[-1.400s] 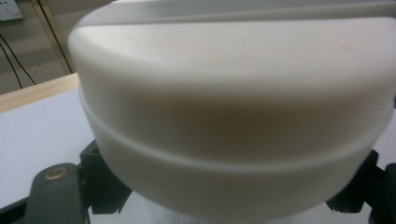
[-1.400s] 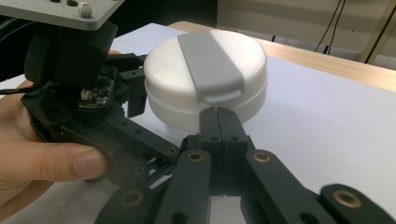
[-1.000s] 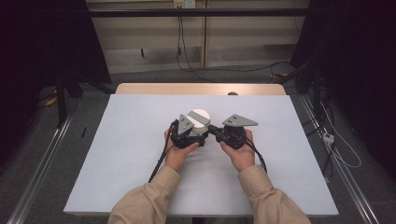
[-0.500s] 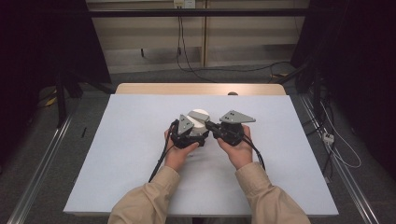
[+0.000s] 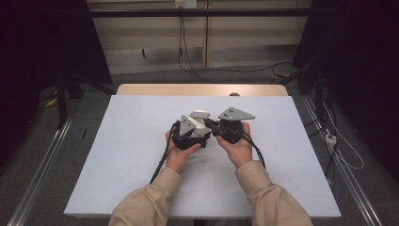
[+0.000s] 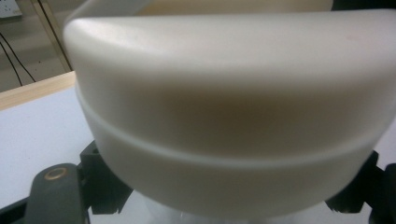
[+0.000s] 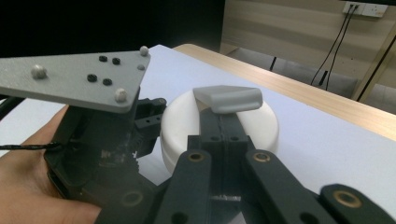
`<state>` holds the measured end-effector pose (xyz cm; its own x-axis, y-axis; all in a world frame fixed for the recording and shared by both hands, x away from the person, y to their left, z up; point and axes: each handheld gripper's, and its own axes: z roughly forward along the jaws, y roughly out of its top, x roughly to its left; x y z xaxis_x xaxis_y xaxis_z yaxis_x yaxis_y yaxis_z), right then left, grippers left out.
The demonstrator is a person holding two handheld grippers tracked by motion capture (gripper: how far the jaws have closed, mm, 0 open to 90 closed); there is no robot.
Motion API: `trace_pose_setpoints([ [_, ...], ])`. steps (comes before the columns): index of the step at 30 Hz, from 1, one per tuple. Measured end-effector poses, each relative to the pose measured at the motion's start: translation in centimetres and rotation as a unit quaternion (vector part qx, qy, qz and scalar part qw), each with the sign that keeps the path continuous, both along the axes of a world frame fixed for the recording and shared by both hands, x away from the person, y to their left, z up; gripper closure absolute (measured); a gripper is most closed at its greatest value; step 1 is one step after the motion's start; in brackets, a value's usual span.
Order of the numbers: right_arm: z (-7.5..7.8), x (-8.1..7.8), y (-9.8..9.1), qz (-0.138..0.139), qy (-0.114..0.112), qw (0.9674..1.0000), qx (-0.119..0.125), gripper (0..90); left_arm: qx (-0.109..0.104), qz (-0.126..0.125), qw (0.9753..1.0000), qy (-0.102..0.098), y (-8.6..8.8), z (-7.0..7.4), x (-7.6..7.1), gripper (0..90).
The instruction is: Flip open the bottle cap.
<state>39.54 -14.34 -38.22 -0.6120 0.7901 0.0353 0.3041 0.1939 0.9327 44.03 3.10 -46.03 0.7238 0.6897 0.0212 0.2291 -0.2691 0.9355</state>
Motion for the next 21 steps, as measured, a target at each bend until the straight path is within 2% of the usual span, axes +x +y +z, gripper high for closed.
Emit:
trace_pose_setpoints([
  [21, 0.9, 0.68, 0.56, 0.002, -0.007, 1.0, -0.005, 90.0, 0.005, -0.001, 1.0, -0.001, -0.01, 0.01, 0.03, 18.6],
])
